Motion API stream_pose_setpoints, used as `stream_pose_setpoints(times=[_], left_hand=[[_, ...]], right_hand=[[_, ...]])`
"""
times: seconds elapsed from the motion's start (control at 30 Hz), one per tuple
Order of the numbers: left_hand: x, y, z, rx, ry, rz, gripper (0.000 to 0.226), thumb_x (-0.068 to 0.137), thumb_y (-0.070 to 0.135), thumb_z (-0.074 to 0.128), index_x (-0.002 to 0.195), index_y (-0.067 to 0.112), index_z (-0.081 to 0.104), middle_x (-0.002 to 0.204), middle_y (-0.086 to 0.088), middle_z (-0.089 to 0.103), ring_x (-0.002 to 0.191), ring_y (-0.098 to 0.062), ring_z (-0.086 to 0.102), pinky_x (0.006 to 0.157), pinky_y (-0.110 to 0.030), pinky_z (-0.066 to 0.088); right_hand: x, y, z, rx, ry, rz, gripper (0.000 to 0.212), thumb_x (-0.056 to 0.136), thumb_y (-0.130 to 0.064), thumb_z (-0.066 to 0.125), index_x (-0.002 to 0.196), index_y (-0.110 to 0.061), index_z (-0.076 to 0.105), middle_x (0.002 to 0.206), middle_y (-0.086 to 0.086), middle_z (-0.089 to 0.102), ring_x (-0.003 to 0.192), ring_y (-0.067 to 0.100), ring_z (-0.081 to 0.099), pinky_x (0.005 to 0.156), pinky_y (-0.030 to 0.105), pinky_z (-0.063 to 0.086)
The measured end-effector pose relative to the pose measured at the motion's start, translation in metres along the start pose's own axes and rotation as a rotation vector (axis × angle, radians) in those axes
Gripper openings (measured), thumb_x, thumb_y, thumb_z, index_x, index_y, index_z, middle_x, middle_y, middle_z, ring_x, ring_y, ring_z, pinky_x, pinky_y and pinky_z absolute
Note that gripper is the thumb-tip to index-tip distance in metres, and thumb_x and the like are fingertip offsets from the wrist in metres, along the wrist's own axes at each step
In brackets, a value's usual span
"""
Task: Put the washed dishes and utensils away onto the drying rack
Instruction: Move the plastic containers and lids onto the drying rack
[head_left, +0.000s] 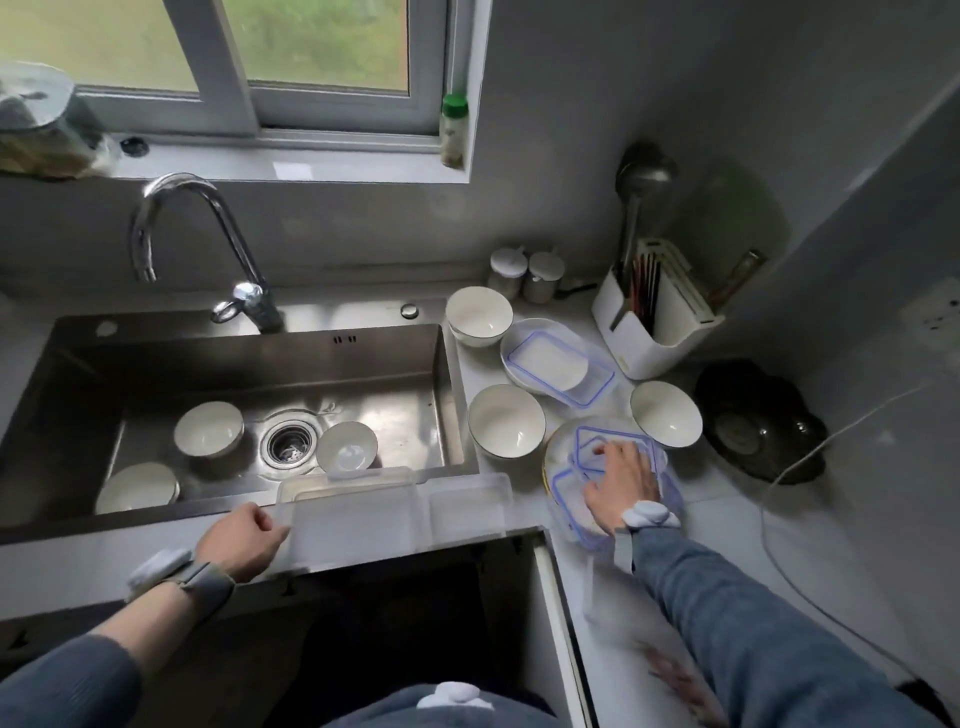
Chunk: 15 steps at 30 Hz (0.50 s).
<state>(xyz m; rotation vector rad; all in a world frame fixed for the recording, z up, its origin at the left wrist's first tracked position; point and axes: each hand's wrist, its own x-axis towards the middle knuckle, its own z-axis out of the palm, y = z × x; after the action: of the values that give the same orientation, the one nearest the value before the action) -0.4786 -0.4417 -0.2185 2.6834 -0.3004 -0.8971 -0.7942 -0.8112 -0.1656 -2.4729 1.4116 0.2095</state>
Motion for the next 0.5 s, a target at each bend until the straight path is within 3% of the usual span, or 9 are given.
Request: stream_pose_setpoints(times=[0.17,0.27,0.37,0.5], left_hand=[[-0.005,0.011,-0.005,0.062,0.077,-0.026,0.016,0.091,0.03,0.064,0.082,0.018,0.061,0.084,-0.004,0.074,0.089,-0.029,0.067,0.079,-0.034,0.051],[-0.005,0.012,-0.01,0.079,0.103,-0.069,0.013,0.09,0.022,0.06,0.079,0.016,0.063,0.082,-0.007,0.075,0.084,-0.031,0.07,0.077,-0.034,0.056],[-0.007,0.015,-0.015,0.115,0.157,-0.074,0.012,0.089,0.021,0.063,0.078,0.016,0.064,0.085,-0.008,0.073,0.086,-0.032,0.066,0.074,-0.032,0.049],[-0.011,0.02,-0.013,0.12,0.229,-0.051,0.02,0.082,0.035,0.072,0.08,0.02,0.059,0.081,-0.003,0.067,0.078,-0.027,0.061,0.066,-0.033,0.042]], right_hand=[[0.029,0.017,-0.014,-0.166,-0.117,0.032,0.078,0.071,-0.028,0.065,0.144,-0.033,0.04,0.15,-0.002,0.041,0.14,0.027,0.037,0.117,0.046,0.028],[0.037,0.022,-0.015,-0.263,-0.197,-0.004,0.088,0.062,-0.025,0.064,0.146,-0.035,0.04,0.146,-0.003,0.048,0.141,0.025,0.04,0.118,0.055,0.027],[0.039,0.028,-0.012,-0.277,-0.231,-0.023,0.084,0.069,-0.021,0.066,0.148,-0.033,0.04,0.146,-0.003,0.048,0.141,0.023,0.041,0.119,0.055,0.026],[0.036,0.034,-0.014,-0.232,-0.198,-0.061,0.063,0.079,-0.012,0.063,0.138,-0.031,0.049,0.143,-0.003,0.049,0.139,0.02,0.041,0.118,0.047,0.031]])
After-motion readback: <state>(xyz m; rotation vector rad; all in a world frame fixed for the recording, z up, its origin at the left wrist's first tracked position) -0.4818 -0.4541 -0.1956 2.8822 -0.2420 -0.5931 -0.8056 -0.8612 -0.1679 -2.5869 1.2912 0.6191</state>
